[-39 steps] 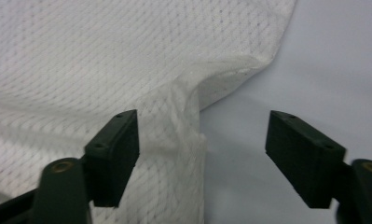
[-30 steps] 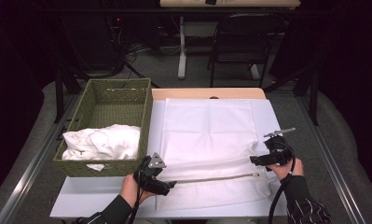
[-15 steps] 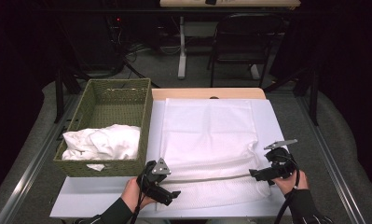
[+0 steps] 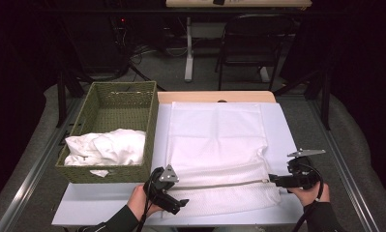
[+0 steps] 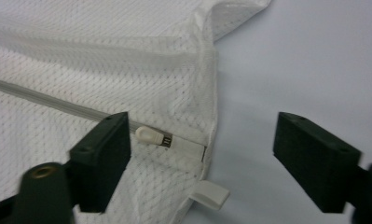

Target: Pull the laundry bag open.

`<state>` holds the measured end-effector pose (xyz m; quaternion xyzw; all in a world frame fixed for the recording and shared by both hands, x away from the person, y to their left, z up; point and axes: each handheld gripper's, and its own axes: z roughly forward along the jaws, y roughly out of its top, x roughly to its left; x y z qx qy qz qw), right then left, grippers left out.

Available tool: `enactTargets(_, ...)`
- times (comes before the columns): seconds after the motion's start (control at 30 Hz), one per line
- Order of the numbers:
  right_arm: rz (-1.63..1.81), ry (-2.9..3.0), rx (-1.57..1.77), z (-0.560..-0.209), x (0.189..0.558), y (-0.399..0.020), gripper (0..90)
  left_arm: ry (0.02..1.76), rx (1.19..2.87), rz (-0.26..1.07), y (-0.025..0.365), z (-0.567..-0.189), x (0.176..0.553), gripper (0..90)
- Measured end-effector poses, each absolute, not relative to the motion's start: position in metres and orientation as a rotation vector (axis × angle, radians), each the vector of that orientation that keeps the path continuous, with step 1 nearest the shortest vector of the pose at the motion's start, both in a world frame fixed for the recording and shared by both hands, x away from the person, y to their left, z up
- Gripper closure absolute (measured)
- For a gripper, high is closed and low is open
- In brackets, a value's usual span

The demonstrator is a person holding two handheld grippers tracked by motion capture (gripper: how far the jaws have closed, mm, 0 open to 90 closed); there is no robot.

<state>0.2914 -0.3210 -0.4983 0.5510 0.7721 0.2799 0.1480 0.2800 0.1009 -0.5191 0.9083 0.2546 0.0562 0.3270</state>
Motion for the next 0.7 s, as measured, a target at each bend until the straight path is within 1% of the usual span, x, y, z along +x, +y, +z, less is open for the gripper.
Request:
enactTargets(0.13,0.817,2.239,1.608,-0.502,0.293,-0.324,32.7,0.659,2.390,0.148,0.099,-0.521,0.281,4.8)
enactTargets(0.17,0.816,2.237,1.613,-0.503,0.293,-0.324,36.9,0.656,2.389,0.144,0.098,-0.521,0.281,4.7)
enactTargets(0.23,0.823,2.253,1.636,-0.505,0.293,-0.324,41.0,0.648,2.388,0.154,0.096,-0.521,0.280,4.7)
enactTargets(0.3,0.807,2.262,1.652,-0.510,0.295,-0.324,47.4,0.641,2.393,0.151,0.095,-0.522,0.281,4.6)
enactTargets(0.5,0.792,2.282,1.675,-0.515,0.300,-0.322,55.0,0.645,2.398,0.127,0.094,-0.526,0.282,4.5)
enactTargets(0.7,0.740,2.315,1.680,-0.522,0.306,-0.316,57.7,0.634,2.400,0.155,0.091,-0.525,0.284,4.5)
